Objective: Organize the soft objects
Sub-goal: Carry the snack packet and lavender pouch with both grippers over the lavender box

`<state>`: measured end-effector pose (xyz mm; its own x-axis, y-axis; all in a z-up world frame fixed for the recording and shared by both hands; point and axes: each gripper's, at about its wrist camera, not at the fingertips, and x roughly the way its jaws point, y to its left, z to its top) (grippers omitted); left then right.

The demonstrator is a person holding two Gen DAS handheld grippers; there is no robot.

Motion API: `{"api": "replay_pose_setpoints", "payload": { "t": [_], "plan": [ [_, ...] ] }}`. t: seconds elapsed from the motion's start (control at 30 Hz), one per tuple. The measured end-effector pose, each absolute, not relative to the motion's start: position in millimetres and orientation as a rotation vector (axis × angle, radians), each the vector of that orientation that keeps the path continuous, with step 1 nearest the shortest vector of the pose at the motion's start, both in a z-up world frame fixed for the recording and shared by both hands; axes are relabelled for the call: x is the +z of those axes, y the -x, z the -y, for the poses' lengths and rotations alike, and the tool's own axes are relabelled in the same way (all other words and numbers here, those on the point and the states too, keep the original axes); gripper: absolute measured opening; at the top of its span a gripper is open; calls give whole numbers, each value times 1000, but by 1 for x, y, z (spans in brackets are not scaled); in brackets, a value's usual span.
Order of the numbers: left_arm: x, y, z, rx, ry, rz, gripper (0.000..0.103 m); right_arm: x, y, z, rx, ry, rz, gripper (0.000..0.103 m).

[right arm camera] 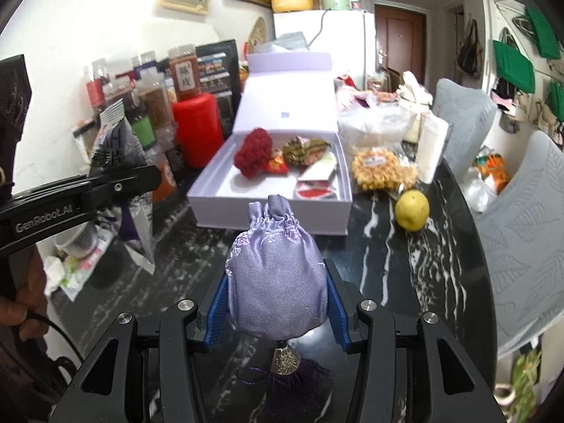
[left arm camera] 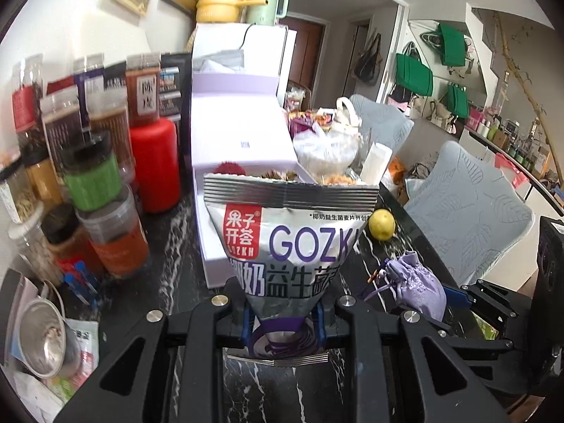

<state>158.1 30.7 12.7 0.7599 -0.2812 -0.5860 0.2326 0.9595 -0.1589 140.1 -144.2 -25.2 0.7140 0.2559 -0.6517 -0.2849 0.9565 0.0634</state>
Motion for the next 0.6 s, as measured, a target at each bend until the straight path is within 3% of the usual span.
{"api": "replay_pose_setpoints", "payload": {
  "t": [0.6],
  "plan": [
    [54, -193, -32, -281, 101, -567, 25, 31, -166, 143, 357, 57, -599, 48]
  ]
}}
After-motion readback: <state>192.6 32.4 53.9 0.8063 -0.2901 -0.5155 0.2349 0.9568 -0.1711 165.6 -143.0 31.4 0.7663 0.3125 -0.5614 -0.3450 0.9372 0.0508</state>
